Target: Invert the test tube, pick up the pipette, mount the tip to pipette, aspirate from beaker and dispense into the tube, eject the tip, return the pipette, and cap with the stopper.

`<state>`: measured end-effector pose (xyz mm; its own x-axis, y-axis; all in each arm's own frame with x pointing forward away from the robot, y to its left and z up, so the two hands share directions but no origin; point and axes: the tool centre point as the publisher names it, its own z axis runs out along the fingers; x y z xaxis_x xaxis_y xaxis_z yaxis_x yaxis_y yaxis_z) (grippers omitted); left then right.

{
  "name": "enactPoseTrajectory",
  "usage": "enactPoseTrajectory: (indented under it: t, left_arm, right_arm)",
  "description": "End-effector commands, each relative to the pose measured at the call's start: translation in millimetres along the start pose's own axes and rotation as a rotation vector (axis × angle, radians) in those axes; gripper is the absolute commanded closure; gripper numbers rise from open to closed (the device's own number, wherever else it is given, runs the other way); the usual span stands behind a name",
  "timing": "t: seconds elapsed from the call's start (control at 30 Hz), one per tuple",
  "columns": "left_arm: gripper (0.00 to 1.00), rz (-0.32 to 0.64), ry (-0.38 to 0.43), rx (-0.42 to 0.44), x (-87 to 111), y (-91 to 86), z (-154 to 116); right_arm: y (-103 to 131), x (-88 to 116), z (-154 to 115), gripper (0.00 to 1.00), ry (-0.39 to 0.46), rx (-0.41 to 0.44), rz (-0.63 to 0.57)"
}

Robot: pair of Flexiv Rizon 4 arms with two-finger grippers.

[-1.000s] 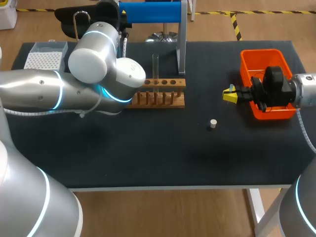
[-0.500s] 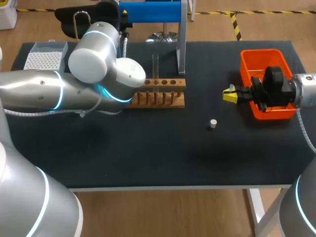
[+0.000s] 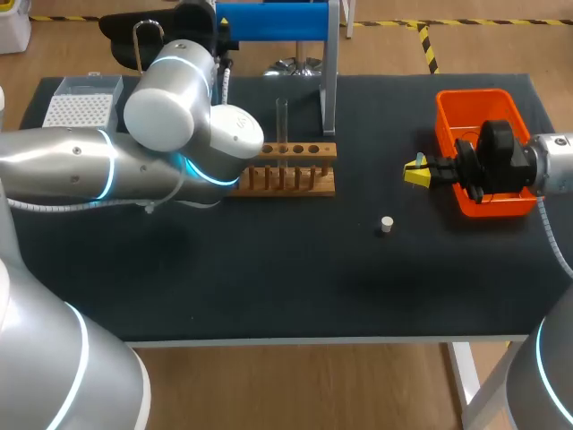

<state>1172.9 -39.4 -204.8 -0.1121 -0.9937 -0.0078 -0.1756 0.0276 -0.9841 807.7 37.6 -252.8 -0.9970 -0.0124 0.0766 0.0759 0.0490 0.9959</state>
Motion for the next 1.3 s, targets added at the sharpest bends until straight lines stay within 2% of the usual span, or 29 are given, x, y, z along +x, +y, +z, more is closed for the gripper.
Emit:
enactPoseTrajectory:
  t: [0.03, 0.47, 0.5, 0.53, 0.57, 0.6, 0.67, 0.9, 1.3]
  left_arm:
    - [0.53, 0.0, -0.009, 0.005, 1.7, 1.9, 2]
    - [0.56, -0.006, -0.023, 0.002, 2.3, 1.5, 3]
    - [0.6, -0.007, -0.025, 0.002, 2.3, 1.5, 3]
    - [0.7, -0.007, -0.026, 0.002, 2.4, 1.3, 3]
    - [0.73, -0.007, -0.027, 0.002, 2.4, 1.2, 3]
    - [0.9, -0.007, -0.029, 0.002, 2.4, 1.1, 3]
    - [1.0, -0.008, -0.031, 0.002, 2.4, 0.9, 2]
    - [1.0, -0.008, -0.036, 0.01, 2.3, -5.2, -1]
    - [1.0, 0.024, -0.044, 0.071, 0.8, -39.3, -10]
  right_arm:
    - [0, 1, 0, 1.0, -0.001, 0.001, -0.001]
    - [0, 1, 0, 1.0, -0.001, 0.001, -0.001]
    - [0, 1, 0, 1.0, -0.001, 0.001, -0.001]
    - [0, 1, 0, 1.0, -0.001, 0.001, -0.001]
    - [0, 1, 0, 1.0, -0.001, 0.001, -0.001]
    - [0, 1, 0, 1.0, -0.001, 0.001, -0.001]
    - [0, 1, 0, 1.0, -0.001, 0.001, -0.001]
    - [0, 1, 0, 1.0, -0.001, 0.001, -0.001]
    - [0, 1, 0, 1.0, -0.001, 0.001, -0.001]
